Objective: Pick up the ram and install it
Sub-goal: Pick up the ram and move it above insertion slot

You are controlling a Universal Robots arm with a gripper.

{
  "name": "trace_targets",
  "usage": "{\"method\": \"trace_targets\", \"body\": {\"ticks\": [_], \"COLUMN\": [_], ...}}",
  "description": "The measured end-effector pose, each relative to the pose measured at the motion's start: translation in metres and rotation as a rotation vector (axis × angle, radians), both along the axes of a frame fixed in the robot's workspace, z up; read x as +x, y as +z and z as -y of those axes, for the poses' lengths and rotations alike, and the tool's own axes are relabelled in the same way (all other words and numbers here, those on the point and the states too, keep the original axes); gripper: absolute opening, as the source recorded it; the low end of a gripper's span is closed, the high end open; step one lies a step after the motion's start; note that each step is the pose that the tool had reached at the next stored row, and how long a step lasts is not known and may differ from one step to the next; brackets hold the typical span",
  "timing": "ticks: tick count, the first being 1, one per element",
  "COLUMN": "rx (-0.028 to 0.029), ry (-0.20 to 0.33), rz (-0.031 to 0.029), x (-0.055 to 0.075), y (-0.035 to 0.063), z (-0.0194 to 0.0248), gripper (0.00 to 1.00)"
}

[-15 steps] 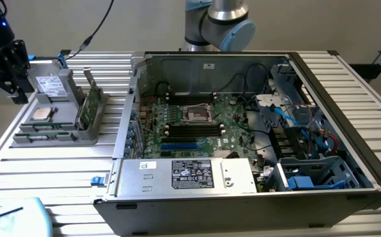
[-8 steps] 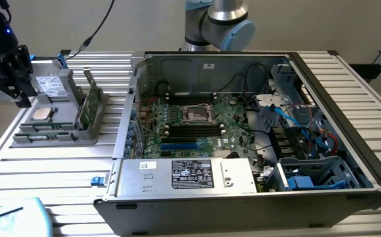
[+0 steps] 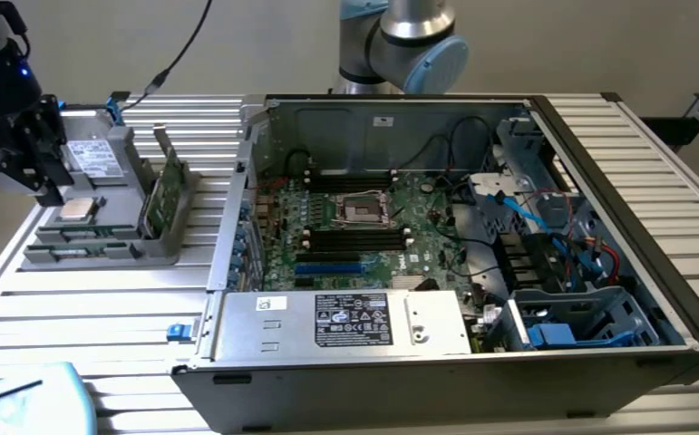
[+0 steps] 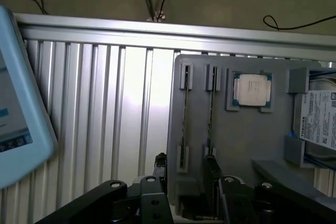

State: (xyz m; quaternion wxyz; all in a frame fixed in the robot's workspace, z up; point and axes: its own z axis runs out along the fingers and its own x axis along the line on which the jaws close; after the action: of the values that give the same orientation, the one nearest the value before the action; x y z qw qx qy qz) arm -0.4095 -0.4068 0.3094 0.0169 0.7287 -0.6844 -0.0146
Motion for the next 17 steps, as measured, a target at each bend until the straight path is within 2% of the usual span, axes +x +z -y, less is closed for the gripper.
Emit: {"method": "trace_targets", "body": {"ticks": [17], "rx": [0.0], "ry": [0.0], "rz": [-0.0001], "x": [0.0], "y": [-0.031], "z": [0.0], "gripper": [0.41]}}
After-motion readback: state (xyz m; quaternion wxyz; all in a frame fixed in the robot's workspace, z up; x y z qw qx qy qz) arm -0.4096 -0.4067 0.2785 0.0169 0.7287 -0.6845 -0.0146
